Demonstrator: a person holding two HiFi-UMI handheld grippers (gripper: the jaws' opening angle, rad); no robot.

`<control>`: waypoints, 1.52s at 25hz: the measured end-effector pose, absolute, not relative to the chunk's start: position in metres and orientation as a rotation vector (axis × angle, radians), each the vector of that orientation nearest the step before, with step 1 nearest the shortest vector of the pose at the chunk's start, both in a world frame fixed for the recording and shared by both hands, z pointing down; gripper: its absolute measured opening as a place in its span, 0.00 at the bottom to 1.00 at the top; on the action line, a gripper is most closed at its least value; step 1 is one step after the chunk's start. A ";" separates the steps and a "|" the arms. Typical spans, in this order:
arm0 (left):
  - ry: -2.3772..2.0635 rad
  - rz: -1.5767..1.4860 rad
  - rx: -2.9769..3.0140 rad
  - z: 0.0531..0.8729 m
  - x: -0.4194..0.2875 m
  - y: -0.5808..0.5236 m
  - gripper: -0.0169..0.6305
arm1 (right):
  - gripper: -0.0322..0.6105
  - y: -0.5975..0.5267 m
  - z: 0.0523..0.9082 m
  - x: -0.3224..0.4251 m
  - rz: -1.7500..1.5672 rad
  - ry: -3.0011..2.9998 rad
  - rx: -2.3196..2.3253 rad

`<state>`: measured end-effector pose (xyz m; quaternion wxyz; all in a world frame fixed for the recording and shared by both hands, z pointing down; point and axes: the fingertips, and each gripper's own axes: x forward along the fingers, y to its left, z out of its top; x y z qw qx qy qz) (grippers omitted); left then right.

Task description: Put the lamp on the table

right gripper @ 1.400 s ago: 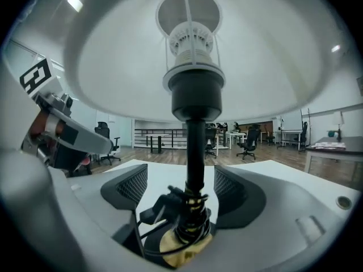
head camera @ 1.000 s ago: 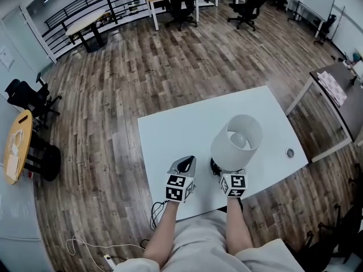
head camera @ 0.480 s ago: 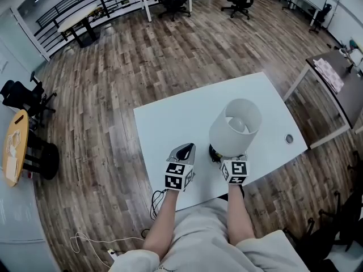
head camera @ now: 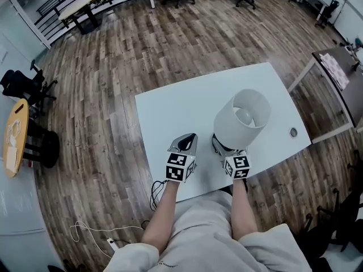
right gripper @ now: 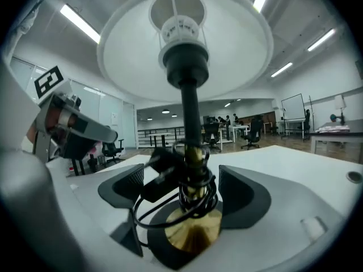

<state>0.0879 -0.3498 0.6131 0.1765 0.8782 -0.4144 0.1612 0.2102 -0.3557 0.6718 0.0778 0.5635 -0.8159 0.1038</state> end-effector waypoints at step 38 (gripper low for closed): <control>-1.173 0.500 2.465 0.623 0.092 -0.325 0.03 | 0.30 -0.376 0.624 0.231 0.190 -2.442 1.918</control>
